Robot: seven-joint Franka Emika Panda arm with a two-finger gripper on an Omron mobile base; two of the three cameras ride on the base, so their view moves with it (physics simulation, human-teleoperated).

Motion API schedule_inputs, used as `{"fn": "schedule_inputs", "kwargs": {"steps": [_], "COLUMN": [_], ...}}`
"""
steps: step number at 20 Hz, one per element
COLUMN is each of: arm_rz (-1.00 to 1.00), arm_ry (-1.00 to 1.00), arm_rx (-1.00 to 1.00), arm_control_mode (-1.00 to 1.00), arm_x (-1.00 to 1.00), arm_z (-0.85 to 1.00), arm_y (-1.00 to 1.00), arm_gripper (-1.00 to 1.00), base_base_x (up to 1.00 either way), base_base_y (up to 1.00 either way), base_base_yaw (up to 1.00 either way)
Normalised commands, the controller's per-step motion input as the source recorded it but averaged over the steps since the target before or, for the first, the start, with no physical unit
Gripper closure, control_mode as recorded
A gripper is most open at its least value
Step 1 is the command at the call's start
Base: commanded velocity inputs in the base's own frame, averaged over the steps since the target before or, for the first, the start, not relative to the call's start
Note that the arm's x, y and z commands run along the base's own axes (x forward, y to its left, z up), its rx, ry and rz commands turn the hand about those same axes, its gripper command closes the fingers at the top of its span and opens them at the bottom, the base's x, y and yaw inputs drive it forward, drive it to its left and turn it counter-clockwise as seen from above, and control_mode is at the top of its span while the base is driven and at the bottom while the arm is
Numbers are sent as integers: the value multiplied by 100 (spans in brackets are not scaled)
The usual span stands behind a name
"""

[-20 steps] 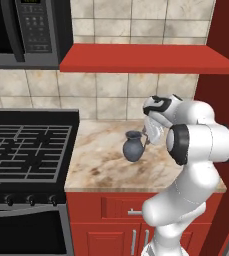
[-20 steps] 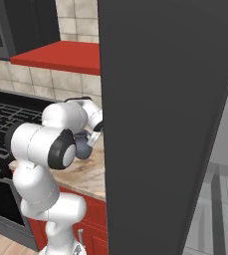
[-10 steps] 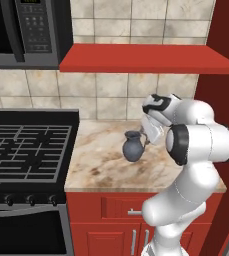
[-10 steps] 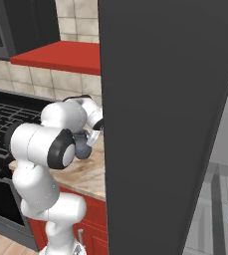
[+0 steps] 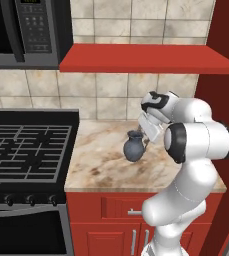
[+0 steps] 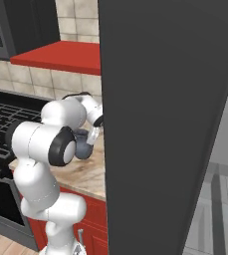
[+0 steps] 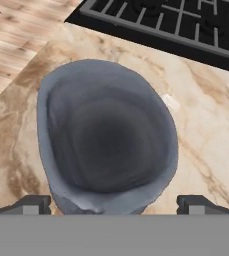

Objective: Move the marshmallow and pomegranate from the top shelf to the second highest shelf to make space. Then, place the pitcher from the counter on the cleared top shelf.

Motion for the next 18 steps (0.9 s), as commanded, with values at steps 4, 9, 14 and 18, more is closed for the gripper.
{"fn": "schedule_inputs", "kwargs": {"steps": [4,9,14,18], "arm_rz": [4,3,0,0], "arm_ry": [3,2,3,0], "arm_rx": [0,0,0,0], "arm_control_mode": [-100,-100,-100,-100], "arm_x": [-13,-20,-6,0], "arm_z": [0,0,-9,-2], "arm_y": [0,0,0,0], "arm_gripper": [-100,-100,100,100], "base_base_x": [0,0,0,0], "base_base_y": [0,0,0,0], "base_base_yaw": [0,0,0,0]}}
